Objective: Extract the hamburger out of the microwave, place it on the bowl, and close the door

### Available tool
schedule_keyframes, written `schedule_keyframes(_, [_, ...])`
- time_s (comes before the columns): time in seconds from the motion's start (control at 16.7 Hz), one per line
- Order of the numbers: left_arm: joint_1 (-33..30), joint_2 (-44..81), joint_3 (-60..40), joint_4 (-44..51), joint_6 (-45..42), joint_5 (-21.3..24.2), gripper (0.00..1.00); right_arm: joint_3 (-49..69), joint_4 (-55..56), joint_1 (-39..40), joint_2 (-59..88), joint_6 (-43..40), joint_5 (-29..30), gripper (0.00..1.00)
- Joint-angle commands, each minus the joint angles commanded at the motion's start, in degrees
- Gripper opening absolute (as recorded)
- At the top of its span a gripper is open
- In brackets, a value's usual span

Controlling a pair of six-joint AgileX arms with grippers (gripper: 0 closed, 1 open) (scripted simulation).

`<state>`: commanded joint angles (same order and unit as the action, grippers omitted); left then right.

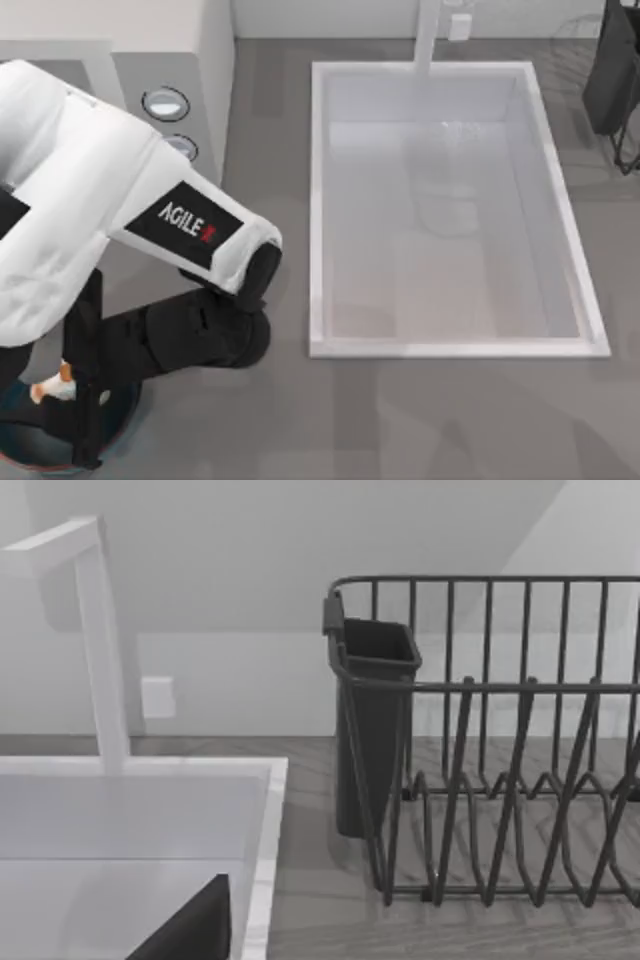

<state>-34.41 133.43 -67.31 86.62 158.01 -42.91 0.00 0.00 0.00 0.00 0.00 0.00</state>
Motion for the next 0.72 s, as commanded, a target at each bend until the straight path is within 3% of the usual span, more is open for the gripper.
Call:
schedule_keyframes(0.12, [-0.9, -3.2, -0.4, 1.2, 4.1, -2.1, 1.00, 0.0, 0.0, 0.0, 0.0, 0.0, 0.0, 1.00])
schedule_keyframes(0.36, [0.3, -6.6, 1.0, -0.5, 0.7, -0.3, 1.00, 0.0, 0.0, 0.0, 0.0, 0.0, 0.0, 1.00])
schedule_keyframes(0.54, [3.1, -15.3, 4.7, -4.9, -8.1, 3.7, 1.00, 0.0, 0.0, 0.0, 0.0, 0.0, 0.0, 1.00])
schedule_keyframes(0.72, [7.1, -29.2, 10.5, -11.9, -22.5, 9.3, 1.00, 0.0, 0.0, 0.0, 0.0, 0.0, 0.0, 1.00])
